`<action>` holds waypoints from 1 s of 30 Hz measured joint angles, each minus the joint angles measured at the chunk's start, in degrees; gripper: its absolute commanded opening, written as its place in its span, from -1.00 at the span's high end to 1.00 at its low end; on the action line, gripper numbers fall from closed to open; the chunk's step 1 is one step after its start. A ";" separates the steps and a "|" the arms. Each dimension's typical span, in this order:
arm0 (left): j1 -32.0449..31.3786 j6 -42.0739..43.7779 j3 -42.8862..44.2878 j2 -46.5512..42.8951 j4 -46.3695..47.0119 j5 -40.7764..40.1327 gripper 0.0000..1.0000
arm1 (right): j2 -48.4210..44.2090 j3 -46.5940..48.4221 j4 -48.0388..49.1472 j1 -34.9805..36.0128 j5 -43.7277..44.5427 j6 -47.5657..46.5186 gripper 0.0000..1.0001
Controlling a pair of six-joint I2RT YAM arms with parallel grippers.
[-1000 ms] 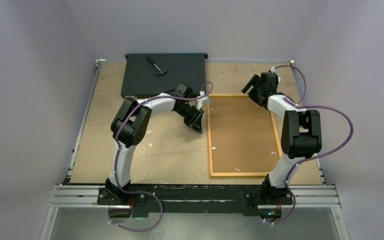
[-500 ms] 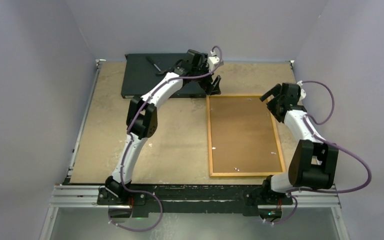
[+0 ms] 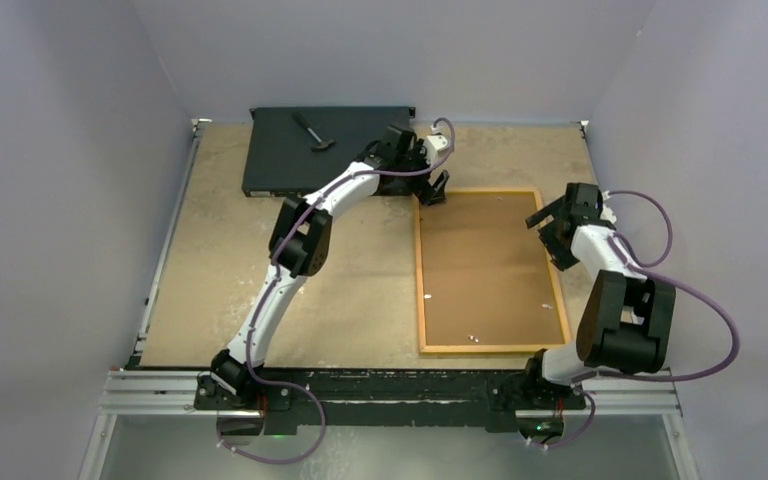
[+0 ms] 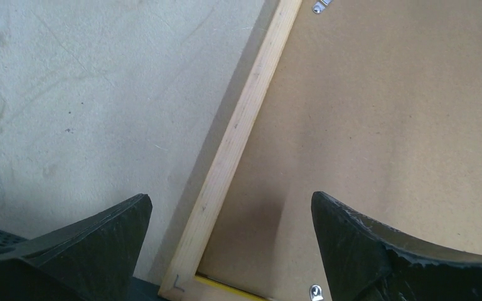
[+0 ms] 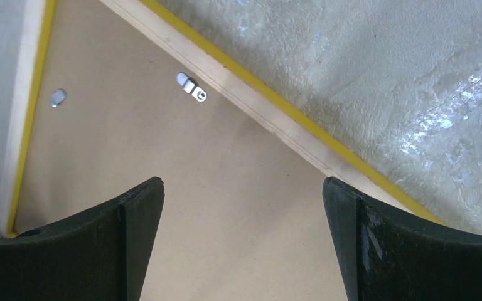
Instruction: Put the photo into the frame
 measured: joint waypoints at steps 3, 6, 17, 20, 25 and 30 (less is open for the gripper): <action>-0.20 -0.35 -0.11 0.37 1.53 -0.98 -0.87 | 2.40 0.00 0.59 0.00 0.28 0.24 -0.82; -0.28 -0.94 -0.15 0.70 2.91 -1.90 -0.86 | 3.87 0.00 1.09 0.04 -0.11 0.39 -0.72; -0.44 -0.83 -1.92 0.79 6.67 -3.61 -0.74 | 1.62 -3.63 1.03 -0.92 -4.55 0.13 -0.63; -0.59 -0.59 -2.71 0.76 8.11 -4.17 -0.68 | 1.62 -3.63 0.72 -2.27 -5.35 0.07 -0.63; -0.63 0.37 -3.39 0.68 9.14 -4.85 -0.65 | 2.62 -2.71 0.20 -3.61 -4.72 0.15 -0.60; -0.66 0.61 -3.61 0.68 9.57 -5.09 -0.62 | 7.30 2.10 -0.22 -4.02 -2.73 0.09 -0.55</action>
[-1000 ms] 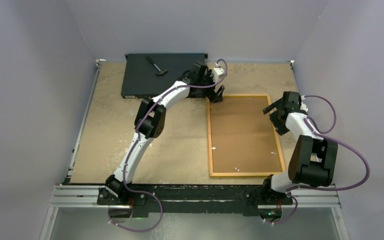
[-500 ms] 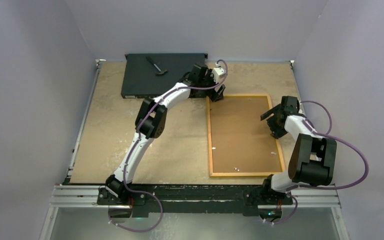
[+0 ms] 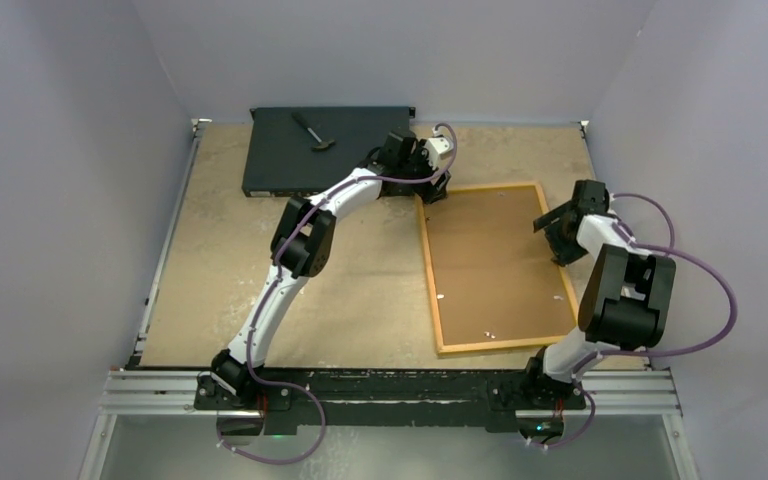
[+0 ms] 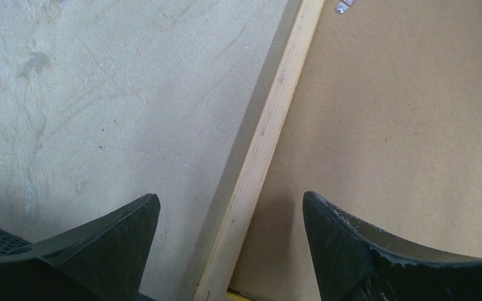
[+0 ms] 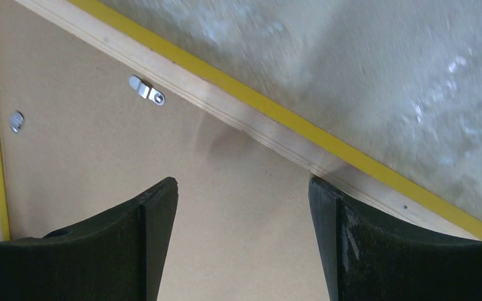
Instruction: Put the photo into the frame
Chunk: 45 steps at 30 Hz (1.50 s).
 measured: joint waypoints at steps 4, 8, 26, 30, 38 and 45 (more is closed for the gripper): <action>0.00 0.04 -0.17 0.00 0.37 0.00 -0.50 | 5.03 5.14 1.05 -0.46 0.39 -0.70 -0.48; 0.13 0.28 -1.42 -0.57 0.68 0.72 -0.36 | 9.03 9.42 2.67 -0.46 -0.76 -1.64 -0.44; 1.64 4.68 -27.36 -16.17 -0.20 7.69 0.05 | 17.92 18.38 8.07 1.49 -8.02 -3.76 -0.42; 1.79 5.07 -28.44 -16.57 -0.11 8.24 0.10 | 20.06 21.05 8.57 2.01 -8.92 -3.78 -0.43; 1.99 5.70 -36.26 -21.57 -0.07 9.66 0.14 | 23.61 25.73 8.24 4.33 -11.08 -4.33 -0.43; 2.89 7.72 -47.84 -30.38 -4.85 12.17 0.10 | 28.72 32.79 8.33 11.17 -12.02 -5.49 -0.43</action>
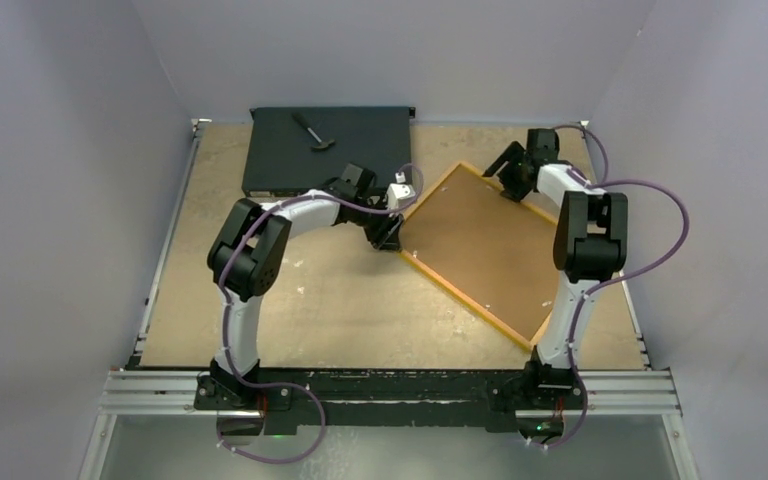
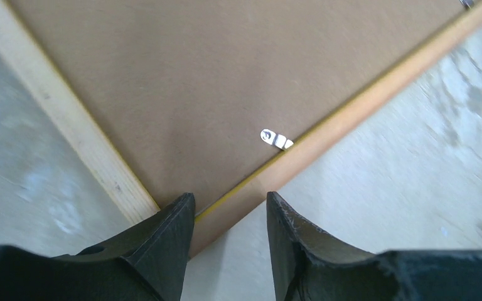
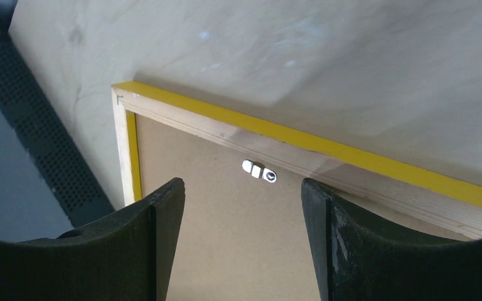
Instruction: Put the photo into the frame
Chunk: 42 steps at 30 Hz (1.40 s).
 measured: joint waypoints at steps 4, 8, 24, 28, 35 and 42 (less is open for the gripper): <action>0.26 4.70 -2.91 -3.37 -8.57 2.60 -0.01 | 0.85 1.05 0.09 3.56 -2.34 -0.50 -0.43; 0.57 10.47 -1.92 -4.04 -19.19 5.49 -0.07 | 0.72 0.66 0.20 6.54 -3.13 -0.96 -0.47; 9.60 -3.98 1.60 -3.72 -17.99 3.02 -0.09 | -17.86 -21.51 4.24 15.72 -0.17 -1.51 -0.53; 8.68 -10.78 1.57 -1.11 -9.55 3.13 -0.08 | -18.40 -24.37 5.49 18.82 -2.16 -1.42 -0.53; 6.51 -16.52 -0.17 1.33 -0.22 2.84 0.47 | -18.45 -25.51 9.22 18.58 -5.99 -0.55 -0.45; 6.58 -17.05 -5.95 -0.96 5.07 3.93 0.59 | -16.11 -24.96 12.79 18.84 -9.64 -0.22 -0.37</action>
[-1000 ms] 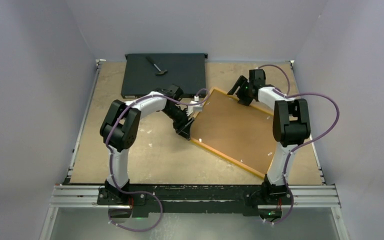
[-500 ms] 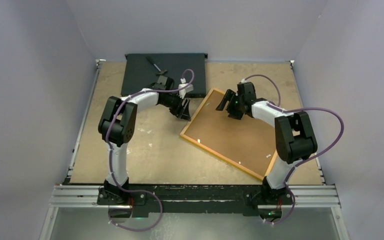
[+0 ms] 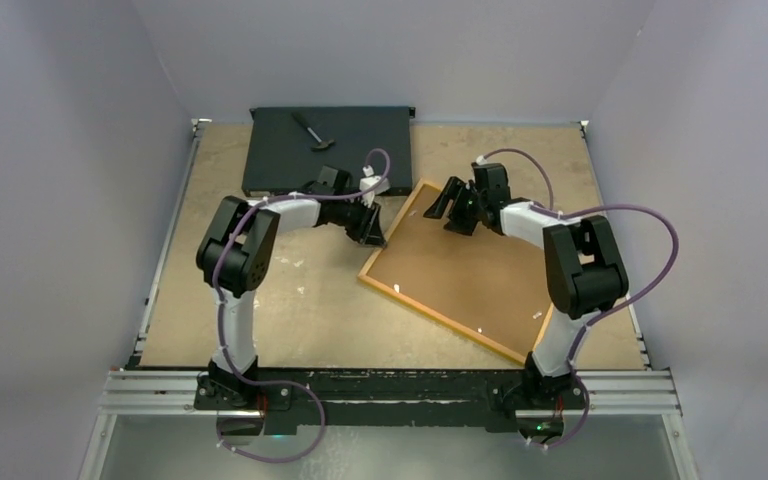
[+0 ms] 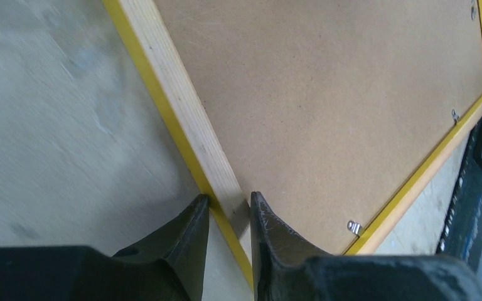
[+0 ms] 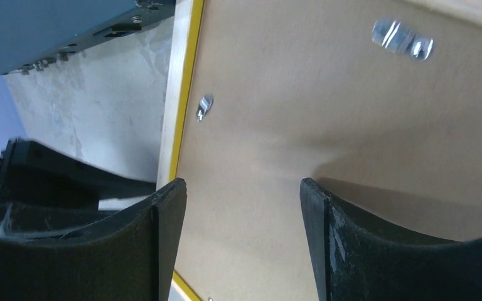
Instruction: Put the photo into the frame
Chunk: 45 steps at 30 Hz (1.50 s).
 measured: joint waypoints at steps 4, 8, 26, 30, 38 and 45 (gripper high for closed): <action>-0.04 1.77 -6.32 -4.26 -0.20 0.85 0.55 | 3.52 1.46 1.40 0.72 -3.28 0.42 -0.35; -0.11 5.14 -10.47 -7.65 -0.07 1.14 0.23 | 5.62 3.28 3.26 2.56 -5.38 0.44 -0.34; 1.53 9.18 -16.50 -13.22 -15.50 7.58 0.18 | 9.31 16.79 -5.92 4.39 -3.30 -3.34 -0.33; 1.55 9.05 -13.53 -12.48 -15.67 8.24 0.18 | 9.11 21.55 -6.23 -0.24 0.83 -4.57 -0.36; 2.29 9.22 -11.28 -12.50 -18.25 8.83 -0.06 | 21.49 35.12 -4.68 -3.50 0.83 -5.62 -0.35; 6.99 9.57 -5.35 -12.61 -21.79 8.46 -0.15 | 29.00 37.97 -5.05 -3.02 -4.96 -6.97 -0.29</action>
